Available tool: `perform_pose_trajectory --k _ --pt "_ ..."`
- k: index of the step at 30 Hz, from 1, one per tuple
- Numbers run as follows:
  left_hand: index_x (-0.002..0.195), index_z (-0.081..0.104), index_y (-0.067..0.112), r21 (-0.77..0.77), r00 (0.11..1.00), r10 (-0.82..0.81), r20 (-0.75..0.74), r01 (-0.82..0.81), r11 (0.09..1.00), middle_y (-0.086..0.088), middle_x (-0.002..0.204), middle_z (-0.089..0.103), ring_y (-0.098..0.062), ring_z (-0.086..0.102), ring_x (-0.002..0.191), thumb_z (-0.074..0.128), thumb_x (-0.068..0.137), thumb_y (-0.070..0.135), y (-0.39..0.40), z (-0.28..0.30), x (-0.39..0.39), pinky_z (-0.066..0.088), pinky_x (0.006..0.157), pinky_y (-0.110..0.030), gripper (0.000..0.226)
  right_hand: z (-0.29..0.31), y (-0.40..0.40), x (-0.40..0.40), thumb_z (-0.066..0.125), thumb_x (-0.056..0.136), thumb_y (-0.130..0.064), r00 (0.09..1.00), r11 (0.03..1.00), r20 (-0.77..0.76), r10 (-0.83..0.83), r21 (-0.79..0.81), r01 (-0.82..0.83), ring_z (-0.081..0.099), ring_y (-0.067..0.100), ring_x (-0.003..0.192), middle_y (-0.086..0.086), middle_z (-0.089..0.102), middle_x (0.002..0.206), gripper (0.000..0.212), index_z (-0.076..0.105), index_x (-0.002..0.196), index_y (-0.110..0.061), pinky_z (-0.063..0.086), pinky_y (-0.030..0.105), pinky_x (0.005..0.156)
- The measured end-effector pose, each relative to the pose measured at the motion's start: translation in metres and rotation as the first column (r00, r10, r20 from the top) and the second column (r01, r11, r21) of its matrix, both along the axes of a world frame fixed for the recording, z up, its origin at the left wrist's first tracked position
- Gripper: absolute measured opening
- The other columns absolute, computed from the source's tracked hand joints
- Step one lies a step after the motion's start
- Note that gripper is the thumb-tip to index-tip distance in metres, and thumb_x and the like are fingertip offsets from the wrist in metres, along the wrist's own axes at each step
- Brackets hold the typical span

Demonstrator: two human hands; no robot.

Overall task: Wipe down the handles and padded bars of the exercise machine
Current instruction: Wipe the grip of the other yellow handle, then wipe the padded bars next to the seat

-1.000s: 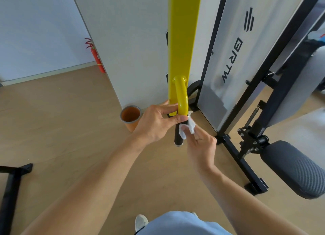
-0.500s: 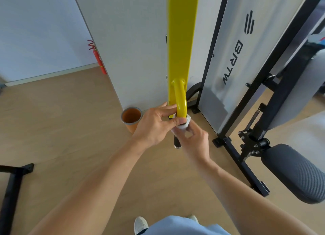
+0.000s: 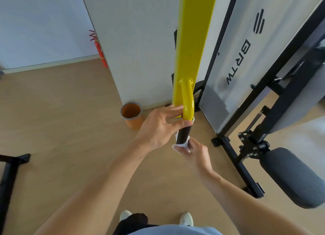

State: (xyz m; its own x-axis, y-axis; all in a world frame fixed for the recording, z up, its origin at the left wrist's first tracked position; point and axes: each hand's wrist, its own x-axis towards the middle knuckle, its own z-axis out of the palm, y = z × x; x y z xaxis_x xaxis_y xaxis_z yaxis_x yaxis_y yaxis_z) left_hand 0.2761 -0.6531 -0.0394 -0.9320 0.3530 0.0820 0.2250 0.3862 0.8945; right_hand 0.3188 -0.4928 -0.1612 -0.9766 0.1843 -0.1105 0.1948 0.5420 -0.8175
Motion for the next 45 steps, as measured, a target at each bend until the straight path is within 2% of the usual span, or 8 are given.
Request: perform_pose_trajectory --k 7,16,21,25,29,32,37,45 --pt "0.135 0.053 0.054 0.009 0.993 -0.078 0.093 0.077 0.997 0.030 0.137 0.055 0.018 0.045 0.127 0.065 0.081 0.070 -0.070 -0.032 -0.029 0.035 0.111 -0.016 0.057 -0.032 -0.077 0.006 0.068 0.086 -0.042 0.862 0.954 0.492 -0.123 -0.180 0.239 0.034 0.016 0.053 0.003 0.037 0.065 0.045 0.043 0.066 -0.010 0.027 0.030 0.056" --pt "0.124 0.069 0.020 0.200 0.975 0.017 0.223 -0.062 0.978 0.019 0.106 0.076 0.006 0.068 0.105 0.069 0.092 0.019 -0.198 -0.053 -0.118 0.051 0.100 -0.021 0.032 0.092 -0.203 -0.089 0.071 0.080 -0.051 0.900 0.753 0.143 -0.411 -0.504 0.424 0.068 0.040 0.093 0.022 0.068 0.101 0.048 0.069 0.096 -0.005 0.057 0.056 0.083" --pt "0.109 0.069 0.044 0.167 0.964 -0.109 0.243 0.069 0.984 0.028 0.108 0.073 0.011 0.064 0.108 0.074 0.072 0.065 -0.181 -0.034 -0.165 0.045 0.099 -0.020 0.043 0.164 -0.204 -0.116 0.066 0.095 -0.027 0.754 0.698 -0.159 -0.637 -0.535 0.477 0.067 0.002 0.073 -0.006 0.074 0.081 0.010 0.074 0.088 -0.026 0.053 0.018 0.064" --pt "0.120 0.069 0.038 0.112 0.968 -0.231 0.097 0.220 0.969 0.025 0.116 0.071 0.006 0.062 0.116 0.073 0.086 0.048 -0.153 -0.015 -0.201 0.043 0.104 -0.020 0.035 0.203 -0.185 -0.148 0.075 0.089 -0.016 0.537 0.819 -0.724 -0.434 -0.068 0.570 0.065 0.010 0.087 -0.015 0.071 0.091 0.014 0.075 0.098 -0.026 0.050 0.015 0.076" --pt "0.125 0.068 0.035 0.015 0.942 -0.334 -0.015 0.334 0.942 0.031 0.115 0.067 0.020 0.057 0.109 0.071 0.090 0.040 -0.123 0.012 -0.240 0.036 0.087 0.005 0.035 0.217 -0.144 -0.214 0.075 0.081 0.006 0.459 0.652 -0.864 -0.206 0.228 0.723 0.060 0.025 0.103 0.004 0.070 0.108 0.031 0.079 0.104 -0.015 0.046 0.018 0.085" --pt "0.123 0.068 0.038 -0.021 0.921 -0.388 -0.048 0.387 0.922 0.035 0.111 0.064 0.030 0.053 0.100 0.070 0.091 0.040 -0.110 0.028 -0.269 0.033 0.083 0.009 0.032 0.227 -0.121 -0.248 0.065 0.080 0.006 0.409 0.578 -0.865 -0.291 0.181 0.795 0.057 0.024 0.102 0.005 0.068 0.105 0.034 0.079 0.102 -0.016 0.040 0.015 0.083" --pt "0.126 0.067 0.036 0.003 0.890 -0.444 -0.101 0.447 0.895 0.029 0.119 0.066 0.017 0.058 0.108 0.064 0.096 0.039 -0.084 0.046 -0.317 0.037 0.086 0.003 0.030 0.214 -0.114 -0.260 0.067 0.087 0.004 0.669 0.585 -0.619 -0.411 0.383 0.714 0.065 0.022 0.097 0.001 0.072 0.107 0.034 0.076 0.109 -0.021 0.056 0.042 0.084" --pt "0.115 0.074 0.019 0.359 0.775 -0.631 -0.018 0.594 0.720 0.007 0.104 0.076 -0.002 0.068 0.097 0.053 0.103 0.024 -0.025 0.069 -0.350 0.049 0.080 -0.009 0.025 0.238 -0.136 -0.244 0.046 0.097 -0.053 0.734 0.612 -0.417 -0.535 0.407 0.678 0.061 0.003 0.086 -0.014 0.072 0.105 0.041 0.077 0.094 -0.027 0.051 0.022 0.080"
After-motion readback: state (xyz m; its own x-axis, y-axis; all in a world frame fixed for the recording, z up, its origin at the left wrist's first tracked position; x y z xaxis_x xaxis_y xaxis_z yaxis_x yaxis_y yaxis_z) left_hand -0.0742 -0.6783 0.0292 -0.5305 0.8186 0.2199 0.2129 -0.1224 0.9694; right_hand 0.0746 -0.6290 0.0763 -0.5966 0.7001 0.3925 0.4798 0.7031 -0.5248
